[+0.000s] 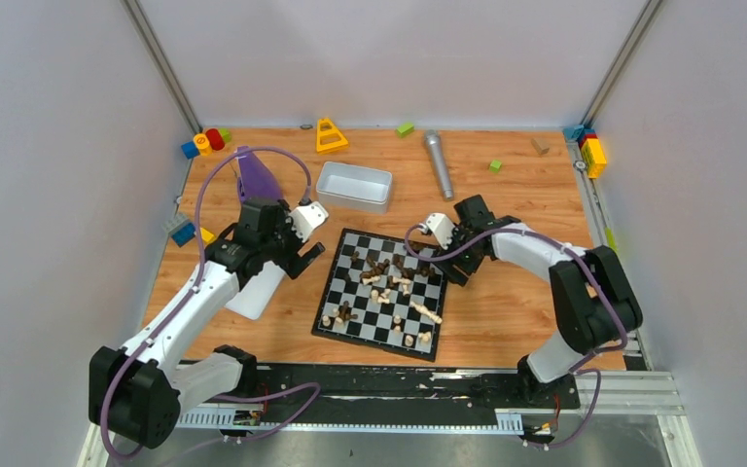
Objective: Set up the chess pieces on the board
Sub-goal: Adjust the chessboard at the center of the board, then pick up the chess piece from the chessboard.
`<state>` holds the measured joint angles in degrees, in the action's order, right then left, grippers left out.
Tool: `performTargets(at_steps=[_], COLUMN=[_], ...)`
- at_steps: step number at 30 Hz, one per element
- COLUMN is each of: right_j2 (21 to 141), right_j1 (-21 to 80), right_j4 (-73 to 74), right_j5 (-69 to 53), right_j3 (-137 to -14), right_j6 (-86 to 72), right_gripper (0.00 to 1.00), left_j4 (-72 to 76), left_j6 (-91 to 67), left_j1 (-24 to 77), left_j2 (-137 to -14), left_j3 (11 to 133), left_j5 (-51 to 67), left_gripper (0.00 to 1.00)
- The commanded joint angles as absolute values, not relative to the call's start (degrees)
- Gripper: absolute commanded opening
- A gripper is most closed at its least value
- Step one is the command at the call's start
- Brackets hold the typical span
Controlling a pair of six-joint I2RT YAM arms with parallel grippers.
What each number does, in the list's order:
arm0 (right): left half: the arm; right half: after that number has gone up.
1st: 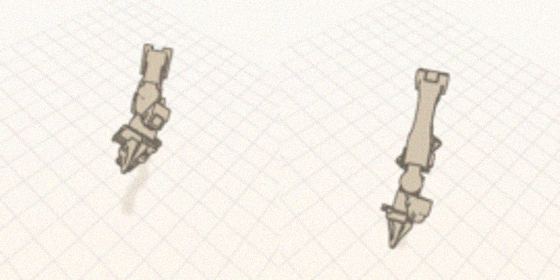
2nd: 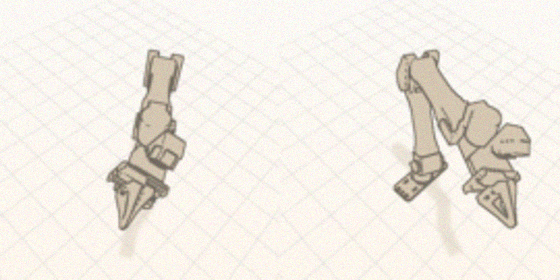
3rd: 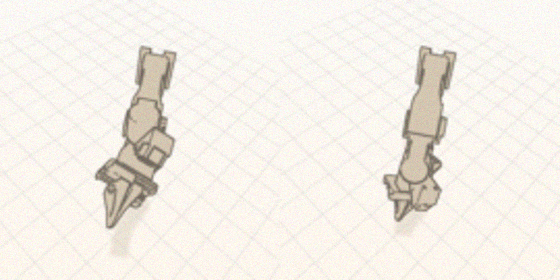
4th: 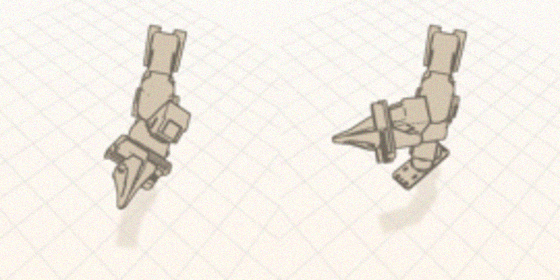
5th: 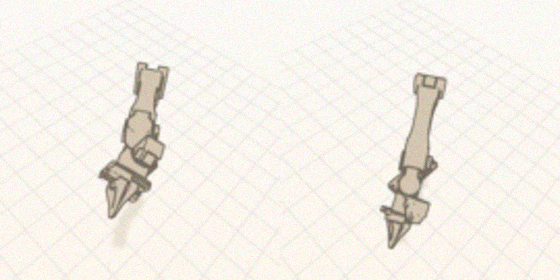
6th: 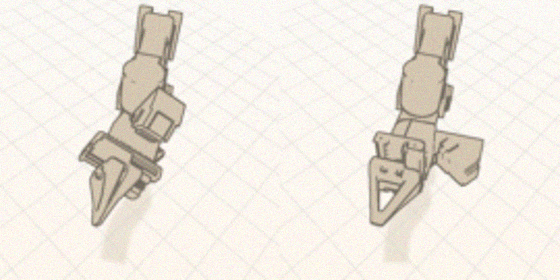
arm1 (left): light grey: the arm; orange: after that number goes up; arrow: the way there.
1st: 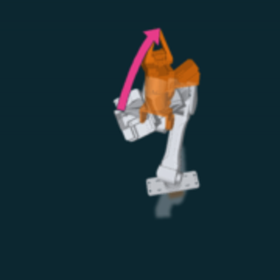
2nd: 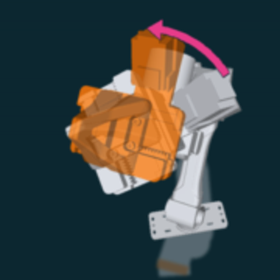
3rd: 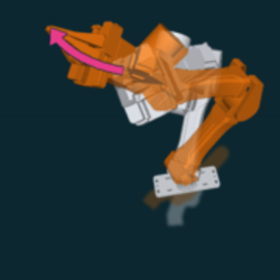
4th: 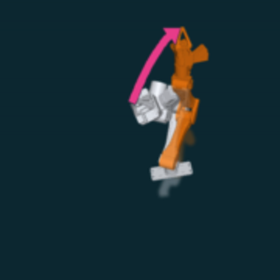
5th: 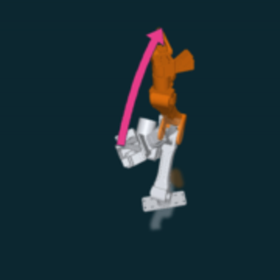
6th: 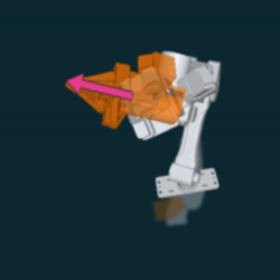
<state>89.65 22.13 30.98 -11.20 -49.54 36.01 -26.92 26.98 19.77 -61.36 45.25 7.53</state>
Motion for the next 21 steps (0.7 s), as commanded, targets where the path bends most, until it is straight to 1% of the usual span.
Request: performTargets(at_steps=[1, 5, 10, 13, 17, 21], right_j2=[95.46, 98.21, 94.75, 91.61, 86.81, 81.9], right_j1=[25.04, 25.47, 24.96, 24.0, 22.83, 21.97], right_j4=[25.41, 25.66, 27.05, 29.0, 30.9, 32.28], right_j5=[-14.12, -12.32, -9.5, -8.65, -7.63, -7.06], right_j3=[-57.71, -63.66, -64.42, -63.08, -60.09, -57.88], right_j6=[33.34, 31.53, 29.92, 27.93, 24.94, 22.87], right_gripper=[0.66, 0.66, 0.66, 0.66, 0.66, 0.66], left_j4=[-32.1, -34.4, -36.85, -37.34, -37.72, -38.76], left_j6=[31.06, 31.59, 30.15, 29.72, 29.58, 28.79], left_j1=[19.51, 19.56, 22.13, 27.25, 34.63, 39.02], left_j2=[-60.0, -59.8, -63.19, -66.36, -72.84, -80.41], left_j3=[45.26, 45.67, 50.94, 54.27, 58.5, 62.08], left_j5=[12.36, 14.61, 20.49, 22.09, 20.82, 19.89], left_gripper=[1.0, 0.99, 0.94, 0.91, 0.87, 0.81])
